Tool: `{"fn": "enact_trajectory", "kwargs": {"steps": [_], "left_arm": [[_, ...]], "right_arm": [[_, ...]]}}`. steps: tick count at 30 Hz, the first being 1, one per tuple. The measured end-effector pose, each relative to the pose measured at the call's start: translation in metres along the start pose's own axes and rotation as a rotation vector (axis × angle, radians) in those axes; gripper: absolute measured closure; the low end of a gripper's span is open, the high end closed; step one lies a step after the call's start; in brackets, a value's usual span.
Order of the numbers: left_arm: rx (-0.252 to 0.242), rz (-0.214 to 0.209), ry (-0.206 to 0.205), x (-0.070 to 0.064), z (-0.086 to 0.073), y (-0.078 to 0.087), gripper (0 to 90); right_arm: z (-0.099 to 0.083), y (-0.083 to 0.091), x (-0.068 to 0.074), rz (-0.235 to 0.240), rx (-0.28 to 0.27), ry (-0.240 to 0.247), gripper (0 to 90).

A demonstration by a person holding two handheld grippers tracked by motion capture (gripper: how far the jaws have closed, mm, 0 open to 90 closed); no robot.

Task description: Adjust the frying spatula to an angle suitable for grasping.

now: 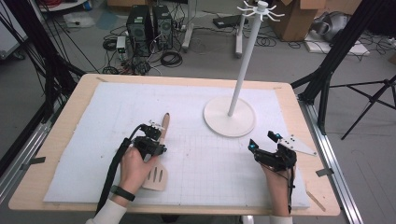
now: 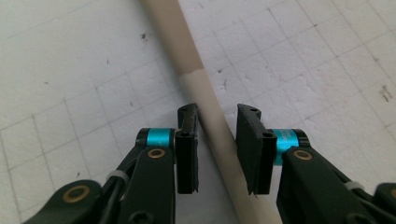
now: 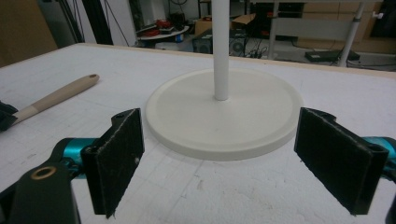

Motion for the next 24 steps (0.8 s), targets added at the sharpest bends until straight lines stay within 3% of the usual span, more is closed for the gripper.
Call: {"fn": "enact_trajectory", "kwargs": {"steps": [7,13,16,24], "left_arm": [[0.033,-0.024,-0.053,0.0022,0.0001,0.0029,75.7],[0.052,-0.033,-0.173,0.0019,0.0004,0.0032,75.7],[0.049,-0.027,-0.194,0.0005,-0.0006,0.0030,75.1],[0.060,-0.051,-0.167,0.0043,0.0008,0.0021,75.7]], "right_arm": [[0.0003,0.0002,-0.0008,-0.001,-0.006,-0.004,14.6],[0.0003,-0.0005,0.0004,0.003,-0.004,-0.007,14.6],[0.0004,-0.0005,-0.0001,0.002,-0.006,-0.006,14.6],[0.0006,-0.0008,-0.0002,0.005,-0.004,-0.008,14.8]]}}
Point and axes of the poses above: each handheld gripper's, and its own axes: y roughly backward along the jaws, z roughly out of its top, x roughly to its left, the point moved 3 cm from there along -y, roughly forward along the jaws, and after that the axes turned 7 degrees about y, right-handed, at the moved point
